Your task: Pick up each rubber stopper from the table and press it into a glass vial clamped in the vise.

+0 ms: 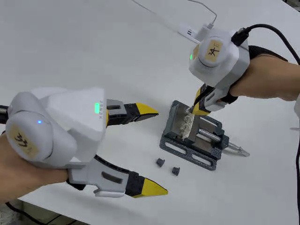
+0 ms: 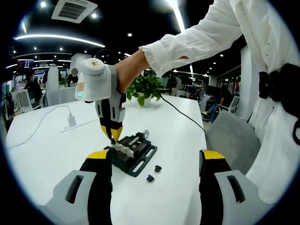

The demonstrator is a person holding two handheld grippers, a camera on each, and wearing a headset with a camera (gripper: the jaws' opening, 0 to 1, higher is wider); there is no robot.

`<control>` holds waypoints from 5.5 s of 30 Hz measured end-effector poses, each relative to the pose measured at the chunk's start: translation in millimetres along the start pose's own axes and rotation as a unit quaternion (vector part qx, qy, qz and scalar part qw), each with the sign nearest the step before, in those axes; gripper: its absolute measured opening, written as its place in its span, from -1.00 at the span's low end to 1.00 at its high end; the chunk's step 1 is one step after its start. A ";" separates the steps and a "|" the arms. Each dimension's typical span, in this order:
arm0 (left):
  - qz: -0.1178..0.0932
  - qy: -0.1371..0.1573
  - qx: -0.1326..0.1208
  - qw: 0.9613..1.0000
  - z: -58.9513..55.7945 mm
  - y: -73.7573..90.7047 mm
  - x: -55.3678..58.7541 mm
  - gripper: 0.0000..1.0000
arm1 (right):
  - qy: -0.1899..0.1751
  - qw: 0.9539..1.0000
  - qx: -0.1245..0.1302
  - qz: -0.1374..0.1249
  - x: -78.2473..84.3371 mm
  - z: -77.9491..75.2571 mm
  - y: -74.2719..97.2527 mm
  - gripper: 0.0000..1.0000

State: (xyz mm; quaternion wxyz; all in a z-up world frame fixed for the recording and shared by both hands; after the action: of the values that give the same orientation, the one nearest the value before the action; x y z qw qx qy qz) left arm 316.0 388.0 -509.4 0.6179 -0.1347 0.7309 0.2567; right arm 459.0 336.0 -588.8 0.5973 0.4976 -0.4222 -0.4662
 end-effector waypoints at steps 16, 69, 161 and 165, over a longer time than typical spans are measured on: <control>-0.004 -0.001 0.004 1.000 -1.7 -4.1 -3.5 0.49 | -0.010 1.000 0.003 -0.004 0.5 1.5 -1.4 -0.90; 0.009 0.000 0.013 1.000 -1.1 -6.2 -2.1 0.46 | -0.050 0.986 -0.002 -0.156 3.4 3.5 9.8 -1.00; 0.013 -0.022 0.008 1.000 -3.3 -5.5 -20.5 0.44 | -0.119 0.967 0.025 -0.223 -1.6 3.2 6.4 -1.00; 0.018 -0.026 0.009 0.999 -5.2 -5.4 -20.8 0.44 | -0.120 0.964 0.027 -0.234 0.8 1.5 6.6 -1.00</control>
State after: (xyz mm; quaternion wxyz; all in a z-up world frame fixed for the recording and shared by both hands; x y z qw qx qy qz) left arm 318.6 378.1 -489.8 0.6331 -0.1095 0.7194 0.2640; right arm 458.7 335.4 -582.0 0.4027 0.5389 -0.3756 -0.6374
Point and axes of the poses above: the centre of the closed fingertips' face, and the gripper's own axes: y roughly backward along the fingers, z roughly to its left, x roughly out of its underside, the point moved 1 cm from there along y, roughly backward along the fingers, and after that the axes turned 5 degrees about -x, right-handed, at the moved point
